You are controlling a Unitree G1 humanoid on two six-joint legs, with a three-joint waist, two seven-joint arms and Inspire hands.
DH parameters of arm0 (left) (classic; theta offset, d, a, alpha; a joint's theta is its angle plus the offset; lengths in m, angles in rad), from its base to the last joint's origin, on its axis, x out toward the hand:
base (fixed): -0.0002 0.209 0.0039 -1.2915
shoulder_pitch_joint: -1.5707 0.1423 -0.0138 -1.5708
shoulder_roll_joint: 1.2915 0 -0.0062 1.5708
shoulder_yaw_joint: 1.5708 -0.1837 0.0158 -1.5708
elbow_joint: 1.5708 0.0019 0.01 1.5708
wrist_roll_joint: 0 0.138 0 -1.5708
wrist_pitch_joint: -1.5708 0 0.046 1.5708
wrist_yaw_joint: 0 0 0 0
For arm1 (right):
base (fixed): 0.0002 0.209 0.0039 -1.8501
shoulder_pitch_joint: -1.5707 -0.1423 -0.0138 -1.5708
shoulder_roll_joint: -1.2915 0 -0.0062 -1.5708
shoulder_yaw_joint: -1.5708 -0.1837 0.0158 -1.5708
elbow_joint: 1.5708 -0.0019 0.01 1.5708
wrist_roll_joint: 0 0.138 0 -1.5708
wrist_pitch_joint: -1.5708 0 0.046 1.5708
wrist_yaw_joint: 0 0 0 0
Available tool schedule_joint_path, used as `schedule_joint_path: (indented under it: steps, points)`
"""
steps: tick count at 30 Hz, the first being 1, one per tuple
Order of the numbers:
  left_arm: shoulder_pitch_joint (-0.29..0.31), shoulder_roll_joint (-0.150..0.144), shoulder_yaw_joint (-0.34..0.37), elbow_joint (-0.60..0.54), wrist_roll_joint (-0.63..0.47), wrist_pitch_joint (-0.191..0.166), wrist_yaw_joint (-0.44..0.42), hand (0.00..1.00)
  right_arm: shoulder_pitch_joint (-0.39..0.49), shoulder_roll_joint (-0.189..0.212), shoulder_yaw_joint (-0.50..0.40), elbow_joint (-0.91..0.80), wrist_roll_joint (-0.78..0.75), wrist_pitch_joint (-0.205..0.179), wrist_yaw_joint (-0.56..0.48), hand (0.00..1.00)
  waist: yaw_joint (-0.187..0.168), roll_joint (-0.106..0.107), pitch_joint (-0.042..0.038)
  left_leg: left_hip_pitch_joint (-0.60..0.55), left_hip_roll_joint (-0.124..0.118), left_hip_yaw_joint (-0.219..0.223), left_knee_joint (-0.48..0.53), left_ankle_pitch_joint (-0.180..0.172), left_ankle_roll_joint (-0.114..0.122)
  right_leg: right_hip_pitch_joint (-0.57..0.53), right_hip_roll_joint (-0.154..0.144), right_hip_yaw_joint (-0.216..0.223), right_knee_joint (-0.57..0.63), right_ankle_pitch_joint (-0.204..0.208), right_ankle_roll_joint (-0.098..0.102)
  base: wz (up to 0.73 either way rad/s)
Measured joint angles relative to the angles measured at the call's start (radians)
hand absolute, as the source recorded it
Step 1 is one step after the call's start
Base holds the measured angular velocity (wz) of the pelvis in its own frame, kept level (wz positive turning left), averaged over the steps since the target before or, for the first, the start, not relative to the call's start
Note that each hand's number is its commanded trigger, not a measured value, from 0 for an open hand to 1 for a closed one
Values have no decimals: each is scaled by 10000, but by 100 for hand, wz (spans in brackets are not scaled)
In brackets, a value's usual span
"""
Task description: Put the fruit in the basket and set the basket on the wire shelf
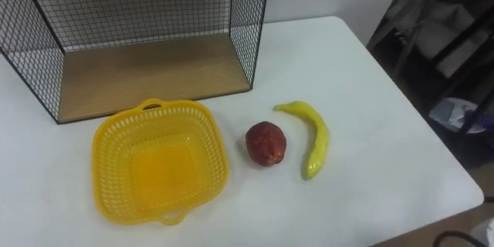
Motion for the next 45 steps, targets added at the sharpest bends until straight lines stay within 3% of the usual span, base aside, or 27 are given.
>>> schedule_joint_path:
  steps: [6, 14, 21, 31, 45]
  points:
    - [-182, 4, -241, 421, -23, -184, -150, 0, -23, -195, 1512, -496, -472, -46, 1891, 0, 598, 93, 9, 160, 103, 76, 17, 31, -52, 129, 97, 78, -178, 144, -63, -5]
    - [-287, 11, -547, 347, -3, -177, -547, 0, 38, -204, 3488, 205, -451, -31, 4978, 0, 790, 227, 7, 84, 197, 7, 87, 41, -66, 230, 78, -59, -152, 194, -109, 3]
    - [-342, -61, -915, 311, 0, -169, -635, 0, 35, -160, 4412, 1186, -473, 95, 6809, 0, 961, 275, -26, 113, 188, -158, 98, 44, -67, 334, 65, -150, -158, 194, -109, 5]
    - [-483, -72, -1039, 535, -10, -214, -592, 0, 31, -159, 5167, 1716, -460, 54, 7679, 0, 1097, 339, -29, 11, 195, -339, 170, 69, -106, 363, 85, -361, -312, 215, -144, 6]
    - [-715, -59, -1039, 923, -1, -385, -610, 0, -84, -49, 5184, 2195, 166, -254, 8124, 0, 1240, 328, 27, -98, 204, -428, 178, 135, -155, 350, 68, -537, -283, 247, -199, 1]
